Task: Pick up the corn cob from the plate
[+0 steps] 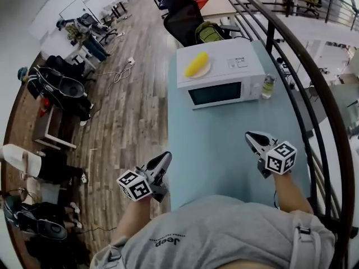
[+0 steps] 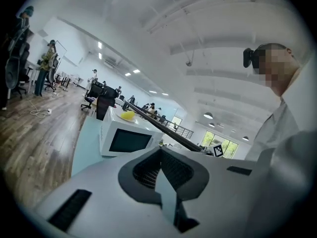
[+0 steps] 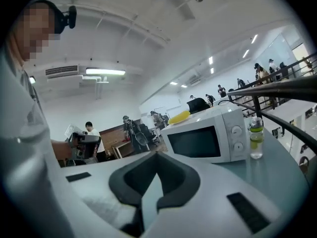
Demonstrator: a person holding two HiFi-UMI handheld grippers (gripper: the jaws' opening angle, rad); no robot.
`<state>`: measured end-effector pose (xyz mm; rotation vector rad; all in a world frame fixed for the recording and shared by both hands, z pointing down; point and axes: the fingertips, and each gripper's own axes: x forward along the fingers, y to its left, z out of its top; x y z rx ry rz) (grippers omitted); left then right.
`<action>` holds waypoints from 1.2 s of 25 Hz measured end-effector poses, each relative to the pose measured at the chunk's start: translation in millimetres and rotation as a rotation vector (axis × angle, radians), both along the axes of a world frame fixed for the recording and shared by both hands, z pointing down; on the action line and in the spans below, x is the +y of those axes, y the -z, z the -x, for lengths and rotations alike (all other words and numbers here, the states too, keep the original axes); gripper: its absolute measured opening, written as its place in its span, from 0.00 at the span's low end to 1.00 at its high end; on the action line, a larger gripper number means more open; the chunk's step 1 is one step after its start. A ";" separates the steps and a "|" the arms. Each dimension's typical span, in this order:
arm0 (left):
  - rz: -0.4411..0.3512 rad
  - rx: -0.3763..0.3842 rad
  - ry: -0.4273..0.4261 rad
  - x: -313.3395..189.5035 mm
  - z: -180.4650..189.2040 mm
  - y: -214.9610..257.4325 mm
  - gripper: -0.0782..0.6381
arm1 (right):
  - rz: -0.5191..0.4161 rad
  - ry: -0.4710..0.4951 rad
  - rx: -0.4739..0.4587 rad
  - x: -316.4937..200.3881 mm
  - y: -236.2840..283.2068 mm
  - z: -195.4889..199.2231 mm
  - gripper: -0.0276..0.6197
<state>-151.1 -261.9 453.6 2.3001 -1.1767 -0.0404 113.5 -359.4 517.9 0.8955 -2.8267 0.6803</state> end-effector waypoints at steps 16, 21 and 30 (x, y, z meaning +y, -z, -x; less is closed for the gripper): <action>-0.093 -0.153 -0.103 -213.0 54.8 21.3 0.14 | -0.134 -0.100 0.132 -130.5 33.7 59.3 0.07; -0.128 -0.207 -0.113 -285.8 35.7 27.6 0.14 | -0.201 -0.106 0.127 -205.5 67.1 78.9 0.07; -0.096 -0.390 -0.197 -377.2 -5.0 8.2 0.27 | -0.238 -0.140 0.202 -300.2 74.3 86.0 0.07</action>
